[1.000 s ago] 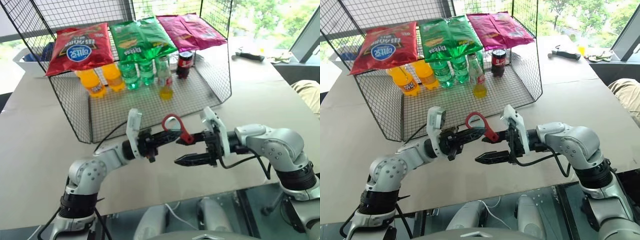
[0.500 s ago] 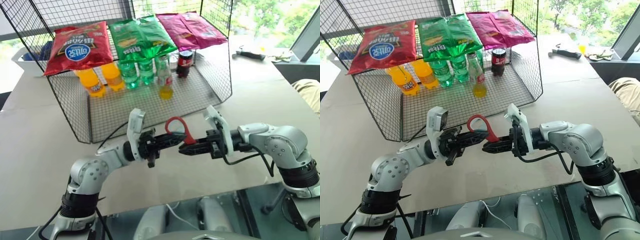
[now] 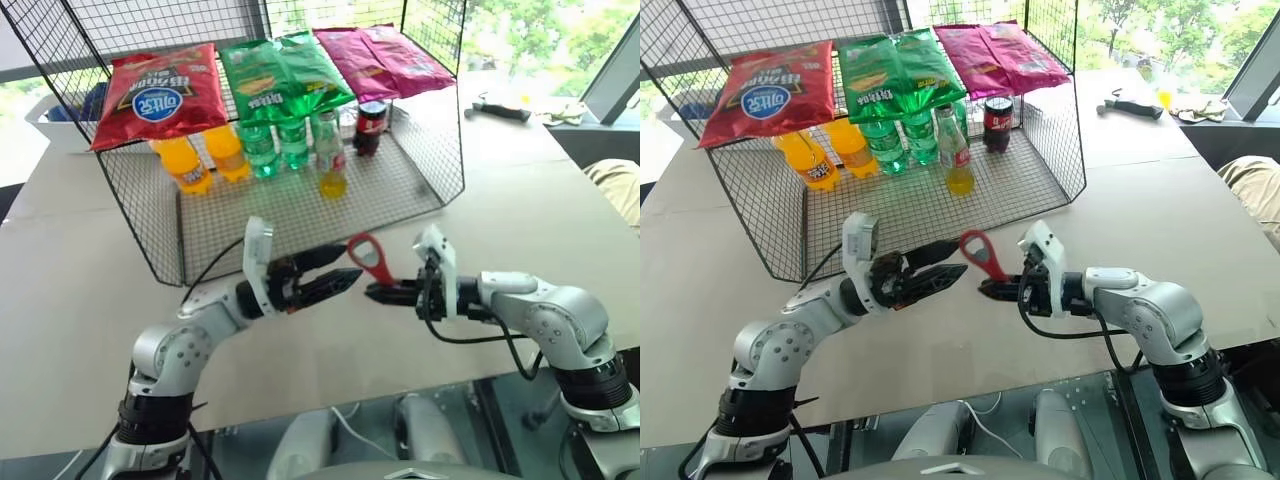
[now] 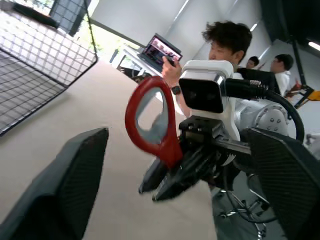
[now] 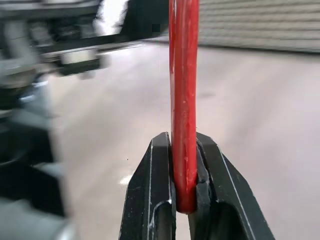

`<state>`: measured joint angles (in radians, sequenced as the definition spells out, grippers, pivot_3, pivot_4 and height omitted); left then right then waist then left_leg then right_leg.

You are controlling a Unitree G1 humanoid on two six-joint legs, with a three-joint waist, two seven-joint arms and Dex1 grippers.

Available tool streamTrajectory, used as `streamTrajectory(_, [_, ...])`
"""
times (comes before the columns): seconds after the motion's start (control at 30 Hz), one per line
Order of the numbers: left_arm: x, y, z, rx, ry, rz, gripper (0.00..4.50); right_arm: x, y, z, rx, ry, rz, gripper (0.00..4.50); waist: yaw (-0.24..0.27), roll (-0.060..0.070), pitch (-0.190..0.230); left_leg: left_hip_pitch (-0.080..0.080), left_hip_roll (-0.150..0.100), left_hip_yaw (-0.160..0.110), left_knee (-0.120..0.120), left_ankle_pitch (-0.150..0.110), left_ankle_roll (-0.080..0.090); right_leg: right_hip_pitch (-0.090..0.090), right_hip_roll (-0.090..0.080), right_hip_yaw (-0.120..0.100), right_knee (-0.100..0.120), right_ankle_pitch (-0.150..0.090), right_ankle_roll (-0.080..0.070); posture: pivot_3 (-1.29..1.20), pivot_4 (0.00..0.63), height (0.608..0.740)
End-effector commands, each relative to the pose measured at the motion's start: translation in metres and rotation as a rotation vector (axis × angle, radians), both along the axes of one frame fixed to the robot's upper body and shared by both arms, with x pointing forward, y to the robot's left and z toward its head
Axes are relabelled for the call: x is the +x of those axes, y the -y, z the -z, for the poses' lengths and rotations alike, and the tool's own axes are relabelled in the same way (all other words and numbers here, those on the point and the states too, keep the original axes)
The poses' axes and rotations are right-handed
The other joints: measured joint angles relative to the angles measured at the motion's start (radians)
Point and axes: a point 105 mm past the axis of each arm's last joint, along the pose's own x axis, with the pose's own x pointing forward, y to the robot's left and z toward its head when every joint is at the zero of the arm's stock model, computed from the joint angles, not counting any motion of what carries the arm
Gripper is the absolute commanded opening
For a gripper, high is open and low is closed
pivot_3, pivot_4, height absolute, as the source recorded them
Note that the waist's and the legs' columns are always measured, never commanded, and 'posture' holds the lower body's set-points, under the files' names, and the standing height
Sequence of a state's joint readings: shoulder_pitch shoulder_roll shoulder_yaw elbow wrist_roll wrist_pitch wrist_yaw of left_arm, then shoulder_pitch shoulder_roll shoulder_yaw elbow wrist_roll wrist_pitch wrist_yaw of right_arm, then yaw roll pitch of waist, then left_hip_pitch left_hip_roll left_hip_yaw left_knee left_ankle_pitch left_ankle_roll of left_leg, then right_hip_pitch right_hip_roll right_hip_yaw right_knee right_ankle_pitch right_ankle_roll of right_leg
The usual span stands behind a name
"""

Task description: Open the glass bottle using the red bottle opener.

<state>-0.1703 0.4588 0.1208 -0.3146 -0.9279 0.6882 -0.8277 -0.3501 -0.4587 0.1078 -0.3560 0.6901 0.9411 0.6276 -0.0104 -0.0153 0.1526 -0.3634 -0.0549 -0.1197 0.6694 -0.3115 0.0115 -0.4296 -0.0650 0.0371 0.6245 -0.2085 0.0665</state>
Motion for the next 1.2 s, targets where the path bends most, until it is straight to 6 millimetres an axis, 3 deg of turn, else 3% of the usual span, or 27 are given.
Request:
streamTrajectory(0.03, [0.012, -0.015, -0.019, -0.002, 0.126, -0.158, 4.40, 0.024, 0.016, -0.017, 0.039, 0.136, 0.192, 0.00, 0.000, 0.000, 0.000, 0.000, 0.000, 0.000, 0.000, 0.000, 0.000, 0.000, 0.000, 0.000, 0.000, 0.000, 0.000, 0.00, 0.150, 0.740])
streamTrajectory(0.2, [0.048, -0.036, -0.029, 0.010, 0.235, -0.482, 4.40, 0.056, 0.035, -0.034, -0.026, 0.398, 0.440, 0.00, 0.005, 0.000, 0.000, 0.000, -0.001, 0.001, 0.000, 0.000, 0.000, 0.000, -0.001, 0.001, 0.000, 0.000, 0.000, 0.00, 0.150, 0.740])
streamTrajectory(0.33, [0.073, -0.047, -0.024, 0.121, 0.284, -0.703, 4.40, 0.056, 0.030, -0.042, -0.128, 0.621, 0.438, 0.00, 0.004, -0.001, -0.001, 0.000, -0.003, 0.002, 0.000, 0.000, 0.000, -0.001, -0.001, 0.001, 0.000, 0.000, 0.000, 0.00, 0.150, 0.740])
streamTrajectory(0.47, [0.098, -0.056, -0.013, 0.247, 0.292, -0.861, 4.40, 0.054, 0.019, -0.052, -0.047, 0.650, 0.475, 0.00, -0.002, -0.001, -0.001, 0.000, -0.004, 0.002, 0.000, 0.000, 0.000, -0.001, 0.000, 0.001, 0.001, 0.000, 0.000, 0.00, 0.150, 0.740])
streamTrajectory(0.67, [0.126, -0.043, -0.013, 0.315, 0.333, -0.908, 4.40, 0.049, 0.005, -0.053, -0.041, 0.684, 0.446, 0.00, 0.002, -0.001, -0.001, 0.000, -0.006, 0.001, 0.001, 0.000, 0.000, -0.001, -0.001, 0.001, 0.001, 0.000, 0.000, 0.00, 0.150, 0.740])
streamTrajectory(0.8, [0.131, -0.019, -0.021, 0.271, 0.397, -0.810, 4.40, 0.047, 0.004, -0.054, -0.043, 0.691, 0.447, 0.00, -0.001, -0.001, -0.001, 0.000, -0.006, 0.001, 0.001, 0.000, 0.000, -0.001, -0.001, 0.001, 0.001, 0.000, 0.000, 0.00, 0.150, 0.740])
streamTrajectory(0.97, [0.140, -0.003, -0.022, 0.254, 0.425, -0.766, 4.40, 0.047, 0.004, -0.059, -0.021, 0.692, 0.475, 0.00, -0.003, -0.001, -0.001, 0.000, -0.006, 0.001, 0.001, 0.000, 0.000, -0.002, -0.001, 0.001, 0.001, 0.000, 0.000, 0.00, 0.150, 0.740])
streamTrajectory(1.2, [0.162, 0.006, -0.029, 0.261, 0.450, -0.817, 4.40, 0.045, 0.005, -0.059, -0.026, 0.697, 0.491, 0.00, -0.001, -0.002, -0.001, -0.001, -0.006, 0.001, 0.001, 0.000, 0.000, -0.001, -0.001, 0.001, 0.002, 0.000, 0.000, 0.00, 0.150, 0.740])
